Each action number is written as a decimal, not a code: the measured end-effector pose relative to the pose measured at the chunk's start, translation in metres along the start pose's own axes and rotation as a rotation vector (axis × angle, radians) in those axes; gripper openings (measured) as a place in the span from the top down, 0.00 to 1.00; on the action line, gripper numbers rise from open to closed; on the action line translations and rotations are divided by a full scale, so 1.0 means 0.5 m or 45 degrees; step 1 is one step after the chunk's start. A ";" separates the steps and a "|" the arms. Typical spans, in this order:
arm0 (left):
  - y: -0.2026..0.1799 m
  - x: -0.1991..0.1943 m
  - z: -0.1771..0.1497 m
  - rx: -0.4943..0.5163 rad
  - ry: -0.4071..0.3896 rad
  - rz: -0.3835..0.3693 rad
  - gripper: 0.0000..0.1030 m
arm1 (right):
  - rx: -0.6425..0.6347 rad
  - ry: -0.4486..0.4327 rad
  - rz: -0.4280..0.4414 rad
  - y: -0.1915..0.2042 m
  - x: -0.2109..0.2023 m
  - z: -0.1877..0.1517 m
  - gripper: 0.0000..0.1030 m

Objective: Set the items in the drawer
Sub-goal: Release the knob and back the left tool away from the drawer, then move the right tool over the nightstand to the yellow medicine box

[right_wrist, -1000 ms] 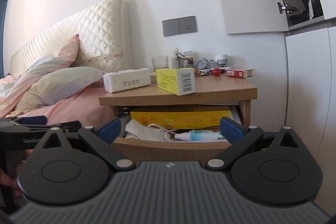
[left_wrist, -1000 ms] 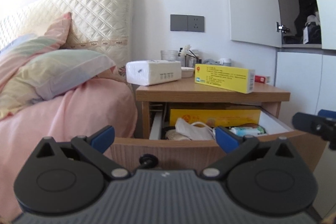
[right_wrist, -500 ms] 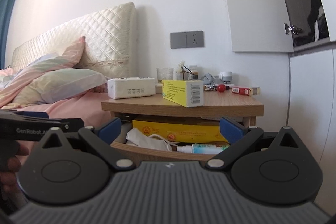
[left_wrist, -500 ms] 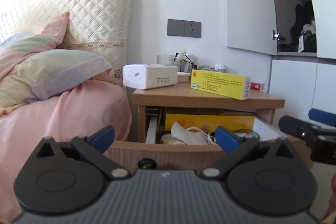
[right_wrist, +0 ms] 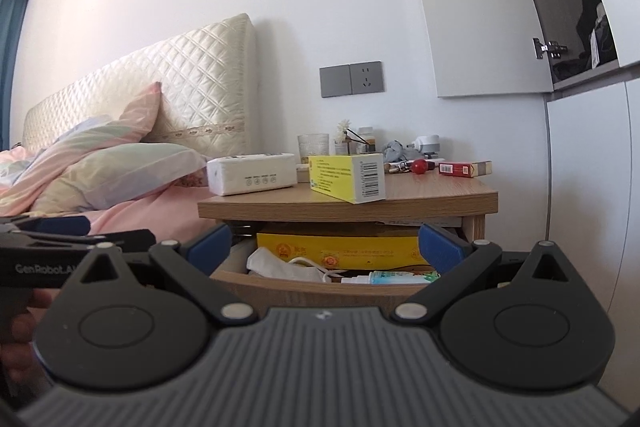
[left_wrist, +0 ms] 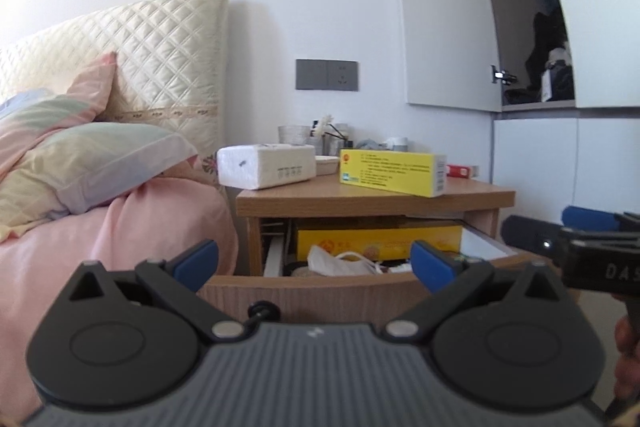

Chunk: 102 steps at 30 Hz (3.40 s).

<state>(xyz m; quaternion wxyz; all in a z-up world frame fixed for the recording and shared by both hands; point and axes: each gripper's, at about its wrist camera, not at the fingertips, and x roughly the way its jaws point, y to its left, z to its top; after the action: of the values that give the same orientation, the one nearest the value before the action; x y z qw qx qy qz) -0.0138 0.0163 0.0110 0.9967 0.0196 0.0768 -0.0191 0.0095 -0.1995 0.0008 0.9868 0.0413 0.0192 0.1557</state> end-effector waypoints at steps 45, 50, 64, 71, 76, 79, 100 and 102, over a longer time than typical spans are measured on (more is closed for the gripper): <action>0.017 -0.026 -0.021 0.015 0.023 -0.049 0.00 | 0.067 -0.016 0.039 -0.025 -0.002 0.035 0.00; 0.013 -0.040 -0.024 0.019 0.005 -0.049 0.00 | 0.052 -0.051 0.067 -0.043 0.012 0.074 0.00; 0.023 -0.083 -0.021 -0.050 -0.036 -0.120 0.00 | 0.024 0.208 0.133 -0.062 0.180 0.254 0.01; 0.024 -0.090 -0.018 -0.054 -0.047 -0.118 0.00 | -0.099 0.319 0.180 -0.034 0.293 0.312 0.01; 0.023 -0.093 -0.019 -0.047 -0.050 -0.119 0.00 | -0.064 0.403 0.234 -0.018 0.365 0.327 0.01; 0.021 -0.094 -0.020 -0.043 -0.048 -0.117 0.00 | -0.081 0.458 0.252 -0.007 0.402 0.330 0.01; 0.015 -0.089 -0.030 -0.018 -0.022 -0.118 0.00 | -0.362 0.803 0.146 0.002 0.597 0.266 0.15; 0.015 -0.089 -0.030 -0.019 -0.021 -0.118 0.00 | -0.351 0.814 0.124 -0.009 0.605 0.258 0.24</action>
<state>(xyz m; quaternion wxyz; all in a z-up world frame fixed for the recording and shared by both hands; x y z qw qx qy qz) -0.0599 0.0260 0.0033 0.9954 0.0084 0.0694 -0.0649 0.3053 -0.1200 0.1212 0.9186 -0.1421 0.3040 0.2088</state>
